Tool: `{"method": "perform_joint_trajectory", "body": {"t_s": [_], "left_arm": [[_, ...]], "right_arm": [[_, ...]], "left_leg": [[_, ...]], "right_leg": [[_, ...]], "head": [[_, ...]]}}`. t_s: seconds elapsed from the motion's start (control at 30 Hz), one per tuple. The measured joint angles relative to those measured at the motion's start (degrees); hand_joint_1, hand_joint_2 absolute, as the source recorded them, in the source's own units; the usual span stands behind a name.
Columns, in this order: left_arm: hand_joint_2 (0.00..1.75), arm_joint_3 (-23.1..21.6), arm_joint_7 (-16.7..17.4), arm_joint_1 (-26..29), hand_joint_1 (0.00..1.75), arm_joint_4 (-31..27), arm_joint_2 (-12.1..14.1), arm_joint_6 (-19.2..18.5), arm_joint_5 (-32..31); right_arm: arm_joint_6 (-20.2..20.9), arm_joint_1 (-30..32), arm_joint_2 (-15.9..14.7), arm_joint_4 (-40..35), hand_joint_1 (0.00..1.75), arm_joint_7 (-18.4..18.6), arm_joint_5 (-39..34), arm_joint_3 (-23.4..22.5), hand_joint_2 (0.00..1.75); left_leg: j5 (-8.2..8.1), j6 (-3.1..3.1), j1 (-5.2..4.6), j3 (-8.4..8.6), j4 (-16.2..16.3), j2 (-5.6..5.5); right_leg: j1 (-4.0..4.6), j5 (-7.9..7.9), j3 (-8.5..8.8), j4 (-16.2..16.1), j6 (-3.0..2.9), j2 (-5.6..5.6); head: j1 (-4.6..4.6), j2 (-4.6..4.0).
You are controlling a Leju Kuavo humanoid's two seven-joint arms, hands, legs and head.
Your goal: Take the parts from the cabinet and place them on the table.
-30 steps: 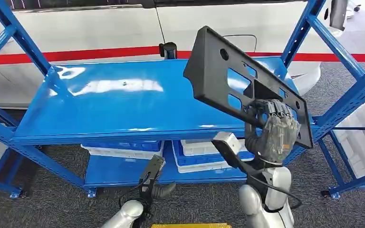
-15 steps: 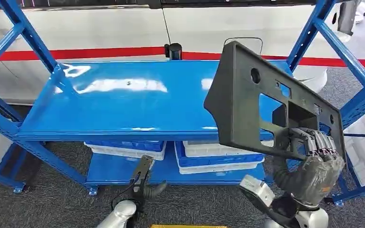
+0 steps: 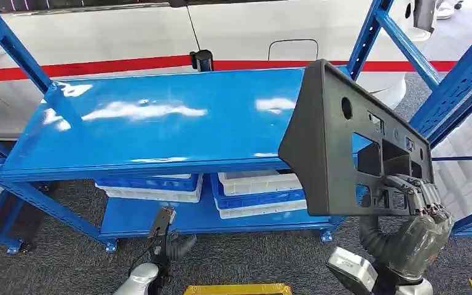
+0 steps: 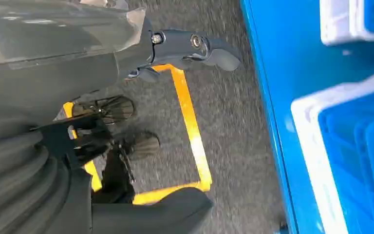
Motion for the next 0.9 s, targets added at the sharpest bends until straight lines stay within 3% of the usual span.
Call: {"method": "perform_joint_trajectory", "body": {"t_s": [0.03, 0.1, 0.13, 0.17, 0.2, 0.23, 0.27, 0.3, 0.33, 0.37, 0.4, 0.47, 0.5, 0.53, 0.57, 0.6, 0.63, 0.67, 0.7, 0.73, 0.8, 0.83, 0.87, 0.9], "left_arm": [[1.75, 0.17, -0.09, -0.08, 0.0, 0.09, 0.11, -0.07, 0.09], [1.75, 0.68, -0.46, -0.45, 0.0, 0.61, 0.24, -0.46, 0.57], [1.75, 0.92, -0.59, -0.46, 0.0, 0.83, 0.41, -0.7, 0.74], [1.75, 1.42, -0.98, -0.48, 0.0, 1.12, 0.41, -0.83, 1.16], [1.75, 1.68, -1.18, -0.56, 0.0, 1.36, 0.55, -1.13, 1.22], [1.75, 1.9, -1.42, -0.59, 0.0, 1.57, 0.59, -1.31, 1.42], [1.75, 2.05, -1.62, -0.48, 0.0, 1.81, 0.63, -1.71, 1.64], [1.75, 2.21, -1.75, -0.24, 0.0, 2.06, 0.7, -1.81, 1.66], [1.75, 2.49, -1.92, -0.02, 0.0, 2.31, 0.81, -1.88, 1.66], [1.75, 2.75, -1.97, 0.23, 0.0, 2.51, 0.92, -1.9, 1.64], [1.75, 2.93, -2.01, 0.38, 0.0, 2.64, 1.0, -2.01, 1.64], [1.75, 2.95, -2.07, 0.41, 0.0, 2.93, 1.09, -2.12, 1.64], [1.75, 3.01, -2.08, 0.38, 0.0, 2.95, 1.22, -2.14, 1.64], [1.75, 3.15, -2.14, 0.32, 0.0, 2.97, 1.27, -2.19, 1.62], [1.75, 3.21, -2.21, 0.42, 0.0, 3.04, 1.33, -2.32, 1.62], [1.75, 3.23, -2.23, 0.45, 0.0, 3.06, 1.38, -2.34, 1.62], [1.75, 3.23, -2.25, 0.53, 0.0, 3.13, 1.44, -2.51, 1.62], [1.75, 3.28, -2.25, 0.62, 0.0, 3.19, 1.64, -2.64, 1.62], [1.75, 3.3, -2.29, 0.73, 0.0, 3.19, 1.77, -2.82, 1.62], [1.75, 3.3, -2.32, 0.9, 0.0, 3.21, 1.83, -2.93, 1.6], [1.75, 3.32, -2.34, 1.13, 0.0, 3.28, 1.99, -2.91, 1.46], [1.75, 3.32, -2.34, 1.24, 0.0, 3.32, 2.08, -2.91, 1.4], [1.75, 3.32, -2.34, 1.35, 0.0, 3.39, 2.1, -2.91, 1.25], [1.75, 3.32, -2.34, 1.4, 0.0, 3.41, 2.12, -2.93, 1.16]], "right_arm": [[0.0, -0.07, -0.07, -0.04, 1.75, -0.11, -0.28, 0.02, 1.75], [0.0, 0.2, -0.22, -0.04, 1.75, -0.81, -1.38, 0.04, 1.75], [0.0, 0.33, -0.28, -0.09, 1.75, -1.07, -1.97, 0.07, 1.75], [0.0, 0.4, -0.44, -0.15, 1.75, -1.2, -2.76, 0.15, 1.75], [0.0, 0.4, -0.76, -0.15, 1.75, -1.29, -3.34, 0.24, 1.75], [0.0, 0.25, -0.96, -0.13, 1.75, -1.35, -3.85, 0.33, 1.75], [0.0, 0.25, -1.25, -0.13, 1.75, -1.42, -4.66, 0.39, 1.75], [0.0, 0.27, -1.51, -0.09, 1.75, -1.57, -5.36, 0.42, 1.75], [0.0, 0.28, -1.82, 0.0, 1.75, -1.77, -6.1, 0.42, 1.75], [0.0, 0.31, -2.23, 0.07, 1.75, -2.01, -7.02, 0.44, 1.75], [0.0, 0.35, -2.49, 0.09, 1.75, -2.05, -7.72, 0.48, 1.75], [0.0, 0.36, -2.88, 0.11, 1.75, -2.05, -8.54, 0.72, 1.75], [0.0, 0.28, -3.08, 0.11, 1.75, -2.08, -8.7, 0.89, 1.75], [0.0, 0.23, -3.17, 0.11, 1.75, -2.16, -8.87, 1.14, 1.75], [0.0, 0.38, -3.32, 0.11, 1.75, -2.23, -9.37, 1.22, 1.75], [0.0, 0.38, -3.5, 0.15, 1.75, -2.27, -9.75, 1.29, 1.75], [0.0, 0.45, -3.65, 0.15, 1.75, -2.29, -10.43, 1.4, 1.75], [0.0, 0.46, -3.82, 0.2, 1.75, -2.27, -11.15, 1.53, 1.75], [0.0, 0.31, -3.96, 0.18, 1.75, -2.29, -11.74, 1.6, 1.75], [0.0, 0.32, -4.02, 0.2, 1.75, -2.25, -12.35, 1.64, 1.75], [0.04, 0.48, -4.18, 0.2, 1.75, -2.25, -13.18, 1.7, 1.75], [0.07, 0.51, -4.26, 0.26, 1.75, -2.25, -13.59, 1.7, 1.75], [0.13, 0.53, -4.37, 0.35, 1.75, -2.23, -13.94, 1.7, 1.75], [0.22, 0.56, -4.44, 0.39, 1.75, -2.23, -14.18, 1.7, 1.75]], "left_leg": [[0.97, 0.3, -0.5, -0.09, -0.65, 0.16], [1.41, 0.33, -1.04, -0.21, -0.76, 0.24], [2.14, 0.57, -1.11, -0.24, -1.39, 0.3], [3.85, 0.24, -0.16, 0.13, -3.07, 0.82], [4.63, 0.0, -0.29, -0.17, -3.71, 0.82], [5.24, 0.31, -0.25, -0.78, -3.73, 0.98], [5.65, 0.08, -0.23, -1.46, -3.73, 1.17], [6.04, 0.03, -0.24, -2.07, -3.71, 1.37], [6.47, -0.07, -0.23, -2.71, -3.66, 1.61], [6.92, -0.25, -0.17, -3.34, -3.64, 1.85], [7.28, -0.48, -0.09, -3.91, -3.58, 1.98], [7.82, -1.09, 0.19, -4.94, -3.05, 2.11], [7.91, -1.3, 0.09, -5.31, -2.51, 2.17], [8.08, -1.69, -0.14, -5.97, -2.0, 2.19], [8.36, -2.09, -0.3, -5.91, -1.87, 2.21], [8.57, -2.27, -0.21, -5.95, -1.84, 2.19], [8.94, -2.66, -0.04, -5.96, -2.03, 2.21], [8.82, -2.98, 0.25, -6.3, -1.8, 2.11], [6.83, -3.41, 0.39, -6.88, -0.64, 1.46], [3.59, -3.75, 0.5, -7.99, 2.35, 1.11], [-1.74, -4.37, 0.81, -10.77, 10.99, 0.82], [-3.0, -4.52, 0.93, -11.65, 14.45, 0.81], [-2.72, -4.58, 1.03, -11.34, 15.61, 0.8], [-1.49, -4.47, 1.11, -9.82, 14.04, 0.81]], "right_leg": [[0.1, 0.17, 0.03, -0.17, 0.25, 0.07], [-0.66, 0.84, -0.05, -0.55, 1.15, 0.05], [-0.49, 1.42, 0.02, -1.06, 1.59, 0.1], [-0.01, 1.38, -0.33, -0.67, 1.64, -0.14], [-0.03, -0.38, -1.21, 0.21, 1.57, -0.65], [-0.08, -3.1, -2.08, 2.95, 1.22, -0.79], [-0.21, -5.84, -3.23, 7.04, 1.09, -0.83], [-0.36, -7.86, -4.32, 11.12, 1.25, -0.85], [-0.51, -8.82, -4.92, 14.18, 1.73, -0.87], [-0.68, -8.47, -4.2, 14.84, 2.43, -0.94], [-0.92, -7.4, -2.15, 12.86, 3.31, -1.06], [-1.37, -4.91, 4.42, 3.82, 4.69, -1.6], [-1.68, -5.75, 7.3, -0.86, 4.65, -2.07], [-0.64, -6.12, 8.8, -2.23, 3.98, -1.58], [-0.92, -5.9, 8.06, -2.2, 3.58, -1.67], [-0.77, -5.93, 7.88, -2.08, 3.42, -1.6], [-0.57, -5.75, 7.69, -2.01, 2.87, -1.58], [-1.58, -5.16, 7.23, -2.35, 1.77, -1.57], [-1.39, -4.79, 7.21, -2.35, 1.09, -1.6], [-1.36, -4.24, 6.67, -2.32, 0.19, -1.61], [-1.1, -3.44, 5.54, -2.28, -0.3, -1.59], [-1.04, -3.05, 5.03, -2.25, -0.32, -1.59], [-0.96, -2.7, 4.56, -2.24, -0.22, -1.57], [-0.96, -2.4, 4.2, -2.23, -0.12, -1.54]], "head": [[0.37, 0.0], [-0.18, 0.0], [-0.35, 0.0], [-0.2, 0.0], [-0.2, 0.0], [-0.02, 0.0], [-0.02, 0.0], [0.0, 0.0], [-0.09, 0.0], [0.0, 0.0], [-0.11, 0.0], [-0.09, 0.0], [0.06, 0.0], [0.22, 0.0], [-0.07, 0.0], [-0.09, 0.0], [-0.31, 0.0], [-0.31, 0.0], [-0.33, 0.0], [-0.68, 0.0], [-0.66, 0.0], [-0.72, 0.0], [-0.63, 0.0], [-0.72, 0.0]]}}
